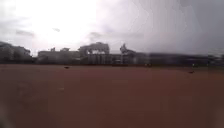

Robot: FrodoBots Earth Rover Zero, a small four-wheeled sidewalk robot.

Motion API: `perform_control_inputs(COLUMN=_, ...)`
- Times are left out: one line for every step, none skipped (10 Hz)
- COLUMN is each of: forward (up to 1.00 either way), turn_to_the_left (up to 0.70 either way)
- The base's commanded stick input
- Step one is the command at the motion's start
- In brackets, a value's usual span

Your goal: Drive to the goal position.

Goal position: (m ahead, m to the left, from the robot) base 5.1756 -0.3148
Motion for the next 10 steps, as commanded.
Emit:
perform_control_inputs(forward=0.50, turn_to_the_left=0.00)
perform_control_inputs(forward=0.50, turn_to_the_left=0.00)
perform_control_inputs(forward=0.50, turn_to_the_left=0.00)
perform_control_inputs(forward=0.50, turn_to_the_left=0.00)
perform_control_inputs(forward=0.50, turn_to_the_left=0.00)
perform_control_inputs(forward=0.50, turn_to_the_left=0.00)
perform_control_inputs(forward=0.50, turn_to_the_left=0.00)
perform_control_inputs(forward=0.50, turn_to_the_left=0.00)
perform_control_inputs(forward=0.50, turn_to_the_left=0.00)
perform_control_inputs(forward=0.50, turn_to_the_left=0.00)
